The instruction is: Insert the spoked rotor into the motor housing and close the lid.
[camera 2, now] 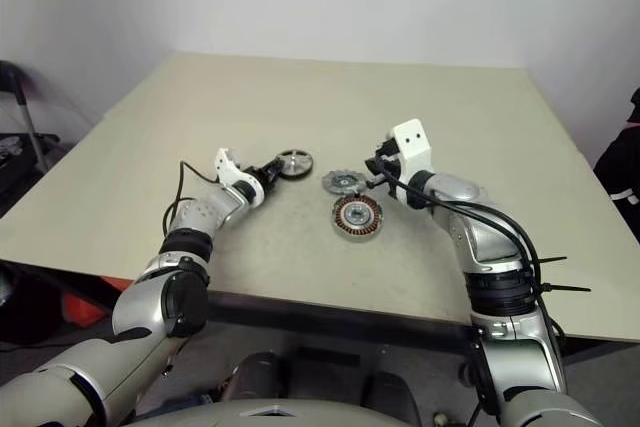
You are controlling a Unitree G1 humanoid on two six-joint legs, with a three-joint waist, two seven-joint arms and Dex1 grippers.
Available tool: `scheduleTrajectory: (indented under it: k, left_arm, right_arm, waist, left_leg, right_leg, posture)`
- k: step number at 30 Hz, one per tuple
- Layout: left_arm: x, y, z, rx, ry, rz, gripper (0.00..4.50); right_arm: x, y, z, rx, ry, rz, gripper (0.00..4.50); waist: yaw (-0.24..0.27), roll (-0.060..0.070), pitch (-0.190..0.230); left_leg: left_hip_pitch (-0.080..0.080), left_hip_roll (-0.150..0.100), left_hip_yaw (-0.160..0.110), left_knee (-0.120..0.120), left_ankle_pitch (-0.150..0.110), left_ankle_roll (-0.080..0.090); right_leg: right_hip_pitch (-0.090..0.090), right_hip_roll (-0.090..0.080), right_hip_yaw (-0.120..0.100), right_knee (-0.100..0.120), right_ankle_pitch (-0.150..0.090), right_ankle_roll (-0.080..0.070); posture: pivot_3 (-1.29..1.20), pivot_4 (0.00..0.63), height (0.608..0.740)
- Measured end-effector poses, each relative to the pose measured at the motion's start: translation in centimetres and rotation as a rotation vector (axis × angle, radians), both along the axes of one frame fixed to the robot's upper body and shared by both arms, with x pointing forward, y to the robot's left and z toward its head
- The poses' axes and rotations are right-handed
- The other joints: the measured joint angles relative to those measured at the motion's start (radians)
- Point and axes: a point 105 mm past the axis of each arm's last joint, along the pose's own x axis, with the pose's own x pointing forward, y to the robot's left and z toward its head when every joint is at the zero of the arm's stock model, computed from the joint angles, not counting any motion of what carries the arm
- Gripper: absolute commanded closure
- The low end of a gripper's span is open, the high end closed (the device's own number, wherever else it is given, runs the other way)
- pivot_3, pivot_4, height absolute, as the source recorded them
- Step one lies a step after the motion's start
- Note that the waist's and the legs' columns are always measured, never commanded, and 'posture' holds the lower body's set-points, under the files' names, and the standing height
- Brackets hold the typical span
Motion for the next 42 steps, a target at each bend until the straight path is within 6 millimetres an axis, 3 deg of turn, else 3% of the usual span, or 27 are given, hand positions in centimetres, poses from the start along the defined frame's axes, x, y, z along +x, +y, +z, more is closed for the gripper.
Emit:
scheduleTrajectory:
  k: [9,16,24,28,34,37,42]
  left_arm:
    - [-0.7,-0.3,-0.5,-0.028,0.006,-0.043,3.17]
    - [-1.9,-0.5,-0.2,-0.136,-0.010,-0.115,3.17]
    - [-2.0,-0.3,-0.2,-0.146,-0.006,-0.107,3.17]
    - [-1.8,-0.2,0.0,-0.137,-0.014,-0.089,4.04]
    - [-2.2,-0.2,0.4,-0.189,-0.040,-0.113,4.11]
    - [-2.7,-0.8,1.0,-0.256,-0.055,-0.157,4.11]
    - [-3.6,-0.7,3.7,-0.402,-0.145,-0.225,4.11]
  right_arm:
    - [-0.1,-2.6,-0.4,-0.046,0.007,-0.073,4.50]
    - [-1.1,-9.2,-3.2,-0.248,0.094,-0.237,4.50]
    - [-0.8,-9.3,-2.8,-0.249,0.067,-0.245,4.50]
    - [-0.6,-9.1,-2.6,-0.243,0.056,-0.243,4.50]
    - [-0.5,-9.4,-2.9,-0.247,0.067,-0.256,4.50]
    - [-0.6,-10.3,-3.3,-0.293,0.087,-0.275,4.50]
    - [-1.6,-12.8,-5.1,-0.390,0.168,-0.327,4.50]
  waist:
    - [0.002,0.000,0.000]
    - [-0.001,0.000,0.000]
    - [-0.009,0.000,0.000]
    - [-0.015,0.000,0.000]
    - [-0.024,0.000,0.000]
    - [-0.024,-0.001,0.001]
    - [-0.024,-0.001,0.001]
  left_leg:
    - [0.000,-0.001,-0.001,0.000,0.000,0.000]
    - [-0.001,-0.004,-0.001,-0.001,-0.001,0.001]
    - [-0.001,-0.004,-0.001,-0.001,-0.001,0.002]
    - [0.001,-0.003,-0.001,-0.001,-0.001,0.003]
    - [0.000,-0.003,-0.001,-0.001,-0.002,0.004]
    - [-0.002,-0.003,-0.001,-0.001,-0.002,0.004]
    - [-0.005,-0.004,0.000,-0.001,-0.003,0.006]
  right_leg:
    - [0.000,-0.001,0.000,0.000,-0.003,0.005]
    - [-0.001,-0.003,0.000,0.000,-0.002,0.003]
    - [-0.001,-0.003,0.000,-0.001,-0.002,0.003]
    - [0.001,-0.003,0.000,-0.001,-0.005,0.008]
    - [0.000,-0.003,0.000,0.000,-0.005,0.008]
    - [-0.001,-0.003,0.000,-0.001,-0.002,0.002]
    - [-0.003,-0.003,0.000,-0.001,-0.003,0.001]
  posture:
    - [0.00,0.000,0.740]
    - [0.00,0.000,0.740]
    - [0.00,0.000,0.740]
    - [0.00,0.000,0.740]
    - [0.00,0.000,0.740]
    - [0.00,0.000,0.740]
    - [0.00,0.000,0.740]
